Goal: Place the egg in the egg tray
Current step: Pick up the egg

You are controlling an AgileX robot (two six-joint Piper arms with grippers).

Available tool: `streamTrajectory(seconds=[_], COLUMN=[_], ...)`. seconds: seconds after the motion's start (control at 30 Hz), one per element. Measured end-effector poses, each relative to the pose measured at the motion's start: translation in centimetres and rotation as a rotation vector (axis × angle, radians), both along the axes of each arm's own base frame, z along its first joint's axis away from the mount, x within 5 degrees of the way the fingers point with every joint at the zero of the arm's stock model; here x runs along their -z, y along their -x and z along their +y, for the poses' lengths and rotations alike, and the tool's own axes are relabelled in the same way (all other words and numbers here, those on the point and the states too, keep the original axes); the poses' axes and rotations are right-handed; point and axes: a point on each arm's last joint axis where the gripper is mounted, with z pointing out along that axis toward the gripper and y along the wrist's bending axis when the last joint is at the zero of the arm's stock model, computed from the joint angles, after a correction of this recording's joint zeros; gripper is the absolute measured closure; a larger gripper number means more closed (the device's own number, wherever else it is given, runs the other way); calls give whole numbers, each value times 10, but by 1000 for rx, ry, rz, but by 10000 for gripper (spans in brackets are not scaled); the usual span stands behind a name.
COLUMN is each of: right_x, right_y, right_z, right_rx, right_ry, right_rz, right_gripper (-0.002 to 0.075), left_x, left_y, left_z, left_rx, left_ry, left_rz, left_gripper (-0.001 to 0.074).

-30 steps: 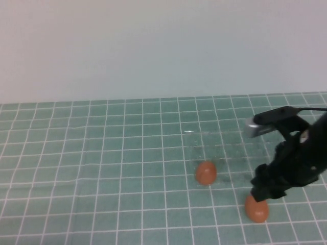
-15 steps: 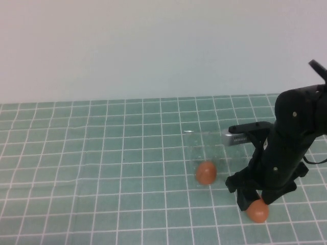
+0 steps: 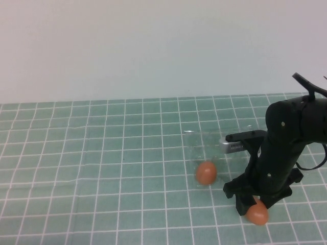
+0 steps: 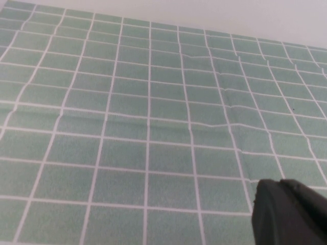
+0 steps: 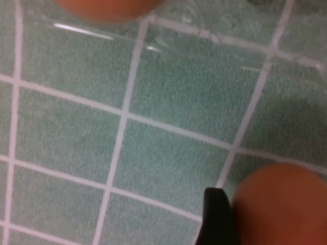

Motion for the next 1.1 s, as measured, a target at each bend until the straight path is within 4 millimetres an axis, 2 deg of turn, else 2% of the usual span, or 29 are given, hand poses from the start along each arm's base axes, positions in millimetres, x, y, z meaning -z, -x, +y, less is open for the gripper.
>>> streamTrajectory(seconds=[0.13, 0.27, 0.67, 0.77, 1.0, 1.1], right_x=[2, 3, 0, -11, -59, -72], right_y=[0, -1, -3, -4, -6, -11], right_z=[0, -1, -2, 0, 3, 5], right_rx=[-5, -36, -246, -276, -322, -320], right_ry=[9, 18, 27, -3, -110, -134], right_rz=[3, -4, -62, -116, -357, -474], right_gripper=[278, 322, 351, 352, 355, 355], left_x=[0, 0, 0, 0, 0, 0], left_y=[0, 0, 0, 0, 0, 0], left_z=[0, 0, 0, 0, 0, 0], left_rx=[0, 0, 0, 0, 0, 0], left_ry=[0, 0, 0, 0, 0, 0], left_rz=[0, 0, 0, 0, 0, 0], left_gripper=[736, 736, 736, 736, 736, 736])
